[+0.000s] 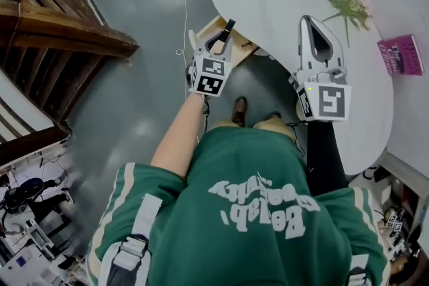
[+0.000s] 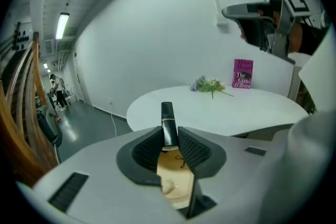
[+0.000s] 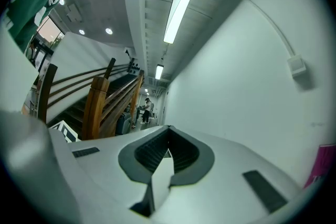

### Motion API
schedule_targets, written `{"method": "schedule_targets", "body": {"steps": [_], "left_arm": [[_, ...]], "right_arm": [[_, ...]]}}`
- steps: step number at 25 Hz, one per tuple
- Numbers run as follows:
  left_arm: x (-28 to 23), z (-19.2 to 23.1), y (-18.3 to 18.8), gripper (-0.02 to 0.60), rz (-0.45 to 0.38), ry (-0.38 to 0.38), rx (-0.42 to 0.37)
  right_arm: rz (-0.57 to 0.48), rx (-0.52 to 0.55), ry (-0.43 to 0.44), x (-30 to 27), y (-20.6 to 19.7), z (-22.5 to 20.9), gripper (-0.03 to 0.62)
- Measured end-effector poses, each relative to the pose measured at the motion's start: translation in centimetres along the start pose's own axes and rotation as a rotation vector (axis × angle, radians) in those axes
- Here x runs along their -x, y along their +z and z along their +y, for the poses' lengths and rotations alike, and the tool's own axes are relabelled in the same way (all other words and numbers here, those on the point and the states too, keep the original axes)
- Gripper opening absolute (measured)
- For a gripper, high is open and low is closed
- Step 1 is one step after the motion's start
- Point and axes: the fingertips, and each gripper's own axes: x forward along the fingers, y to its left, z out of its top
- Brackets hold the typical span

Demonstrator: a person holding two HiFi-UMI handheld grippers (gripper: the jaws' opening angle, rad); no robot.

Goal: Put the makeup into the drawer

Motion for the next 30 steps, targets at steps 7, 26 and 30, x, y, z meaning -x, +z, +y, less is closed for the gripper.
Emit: {"method": "schedule_targets", "body": {"steps": [7, 26, 30], "left_arm": [[-3.7, -1.0, -11.8, 0.112, 0.274, -0.066, 0.037], [-4.4, -2.0, -19.8, 0.113, 0.466, -0.087, 0.032], [-4.2, -2.1, -20.1, 0.112, 0.472, -0.093, 0.033]], "right_arm": [[0.024, 0.013, 0.015, 0.0, -0.3, 0.5, 0.009], [0.074, 0.048, 0.036, 0.1, -1.6, 1.8, 0.009], [0.076, 0.045, 0.031, 0.2, -1.6, 1.7, 0.009]]}}
